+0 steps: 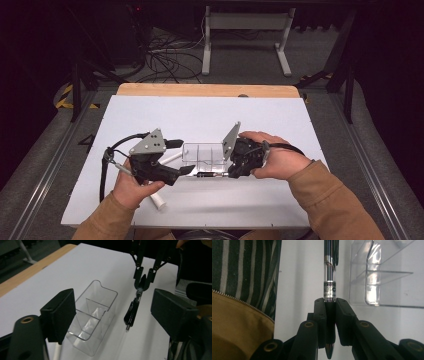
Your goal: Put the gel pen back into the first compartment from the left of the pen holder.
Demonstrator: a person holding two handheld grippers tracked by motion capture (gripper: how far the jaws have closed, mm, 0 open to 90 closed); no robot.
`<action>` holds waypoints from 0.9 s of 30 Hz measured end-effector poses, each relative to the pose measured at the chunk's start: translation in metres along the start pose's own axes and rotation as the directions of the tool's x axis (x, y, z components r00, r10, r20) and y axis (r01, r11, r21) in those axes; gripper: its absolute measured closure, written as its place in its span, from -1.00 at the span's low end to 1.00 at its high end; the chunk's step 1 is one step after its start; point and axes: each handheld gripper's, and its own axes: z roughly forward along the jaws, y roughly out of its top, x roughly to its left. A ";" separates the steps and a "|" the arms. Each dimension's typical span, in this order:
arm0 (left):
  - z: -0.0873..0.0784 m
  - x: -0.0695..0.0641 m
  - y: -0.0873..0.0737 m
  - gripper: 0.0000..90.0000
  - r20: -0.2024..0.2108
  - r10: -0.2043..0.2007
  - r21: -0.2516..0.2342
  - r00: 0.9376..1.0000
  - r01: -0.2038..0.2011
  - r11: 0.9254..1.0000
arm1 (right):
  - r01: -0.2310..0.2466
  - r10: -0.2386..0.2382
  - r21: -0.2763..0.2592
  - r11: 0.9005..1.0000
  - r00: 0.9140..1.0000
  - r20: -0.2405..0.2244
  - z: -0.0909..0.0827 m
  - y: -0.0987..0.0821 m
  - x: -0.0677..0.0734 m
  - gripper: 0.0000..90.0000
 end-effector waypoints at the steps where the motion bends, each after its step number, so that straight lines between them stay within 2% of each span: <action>1: 0.004 -0.001 0.001 -0.45 0.011 0.006 0.008 1.000 -0.006 1.000 | 0.011 -0.011 -0.007 1.000 1.000 0.000 0.001 0.002 0.000 0.78; 4: 0.014 -0.005 0.003 -0.37 0.042 0.025 0.039 0.999 -0.026 0.999 | 0.007 -0.007 0.001 1.000 1.000 -0.015 0.003 0.008 0.003 0.78; 5: 0.018 -0.006 0.004 -0.35 0.049 0.038 0.050 0.998 -0.040 0.998 | 0.028 -0.028 -0.009 1.000 0.999 -0.015 0.004 0.010 0.002 0.78; 6: 0.020 -0.006 0.004 -0.32 0.065 0.043 0.061 0.997 -0.046 0.997 | 0.029 -0.030 -0.012 0.999 1.000 -0.011 0.005 0.011 0.002 0.78; 12: 0.037 -0.005 0.004 -0.05 0.126 0.047 0.123 0.991 -0.063 0.990 | 0.040 -0.041 -0.024 0.999 0.999 -0.021 0.010 0.013 0.002 0.78; 15: 0.045 -0.007 0.004 0.10 0.149 0.054 0.154 0.987 -0.077 0.985 | 0.040 -0.041 -0.023 0.999 0.999 -0.024 0.011 0.014 0.002 0.78; 17: 0.050 -0.008 0.004 0.18 0.166 0.067 0.174 0.984 -0.096 0.980 | 0.040 -0.041 -0.025 0.999 0.999 -0.028 0.011 0.015 0.003 0.78; 18: 0.053 -0.009 0.004 0.24 0.171 0.073 0.184 0.983 -0.105 0.977 | 0.057 -0.057 -0.034 0.998 0.998 -0.022 0.012 0.015 0.002 0.78; 20: 0.056 -0.011 0.004 0.33 0.178 0.088 0.200 0.980 -0.123 0.972 | 0.052 -0.052 -0.031 0.998 0.998 -0.023 0.012 0.016 0.003 0.78; 25: 0.065 -0.014 0.004 0.48 0.203 0.092 0.242 0.975 -0.140 0.960 | 0.063 -0.064 -0.043 0.997 0.998 -0.016 0.013 0.018 0.002 0.78; 27: 0.067 -0.014 0.004 0.54 0.215 0.096 0.256 0.972 -0.151 0.955 | 0.049 -0.049 -0.035 0.998 0.999 -0.020 0.012 0.018 0.004 0.78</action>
